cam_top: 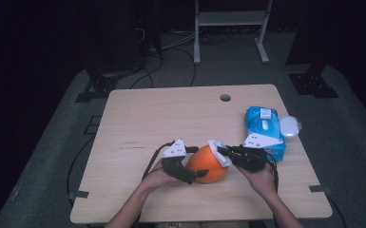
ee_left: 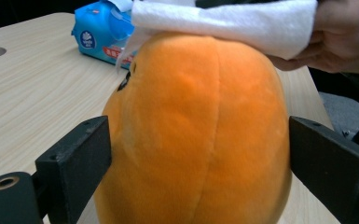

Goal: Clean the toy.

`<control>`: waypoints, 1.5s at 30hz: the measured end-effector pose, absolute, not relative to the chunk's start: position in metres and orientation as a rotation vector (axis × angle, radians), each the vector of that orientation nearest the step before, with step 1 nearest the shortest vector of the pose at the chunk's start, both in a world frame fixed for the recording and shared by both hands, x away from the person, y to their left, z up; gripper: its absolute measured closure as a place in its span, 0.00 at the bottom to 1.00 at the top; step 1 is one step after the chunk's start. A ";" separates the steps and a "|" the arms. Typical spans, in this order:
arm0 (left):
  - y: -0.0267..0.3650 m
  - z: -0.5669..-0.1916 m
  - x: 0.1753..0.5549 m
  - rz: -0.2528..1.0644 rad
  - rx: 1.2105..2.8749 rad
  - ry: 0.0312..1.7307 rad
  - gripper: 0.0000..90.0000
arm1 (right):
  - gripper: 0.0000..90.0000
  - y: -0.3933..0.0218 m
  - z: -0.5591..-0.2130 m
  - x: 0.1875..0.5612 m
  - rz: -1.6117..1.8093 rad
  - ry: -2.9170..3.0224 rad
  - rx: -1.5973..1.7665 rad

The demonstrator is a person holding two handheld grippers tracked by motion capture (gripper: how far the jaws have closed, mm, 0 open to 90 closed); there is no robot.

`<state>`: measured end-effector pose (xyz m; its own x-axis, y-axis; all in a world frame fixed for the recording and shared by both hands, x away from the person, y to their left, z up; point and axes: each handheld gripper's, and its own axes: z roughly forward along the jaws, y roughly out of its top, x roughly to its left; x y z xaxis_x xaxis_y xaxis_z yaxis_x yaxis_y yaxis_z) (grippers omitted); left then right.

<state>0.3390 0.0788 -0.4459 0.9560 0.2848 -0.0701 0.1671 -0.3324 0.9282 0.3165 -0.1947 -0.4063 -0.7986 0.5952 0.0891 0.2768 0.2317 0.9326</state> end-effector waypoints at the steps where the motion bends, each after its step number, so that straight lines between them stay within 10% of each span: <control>1: 0.079 -0.447 0.339 0.122 1.925 0.312 0.09 | 0.93 -0.195 -0.406 0.317 1.590 2.225 0.817; 8: 0.076 -0.454 0.339 0.138 1.939 0.283 0.11 | 0.93 -0.195 -0.407 0.319 1.592 2.219 0.830; 14: 0.077 -0.436 0.333 0.203 1.943 0.288 0.36 | 0.93 -0.196 -0.403 0.317 1.615 2.179 0.835; 45: 0.088 -0.406 0.328 0.189 1.947 0.306 0.40 | 0.93 -0.176 -0.383 0.300 1.656 2.168 0.705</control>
<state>0.3283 0.0879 -0.4058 0.9539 0.2999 -0.0104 0.1246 -0.3643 0.9229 0.2995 -0.1756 -0.3833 -0.8261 0.5620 0.0417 0.1878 0.2049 0.9606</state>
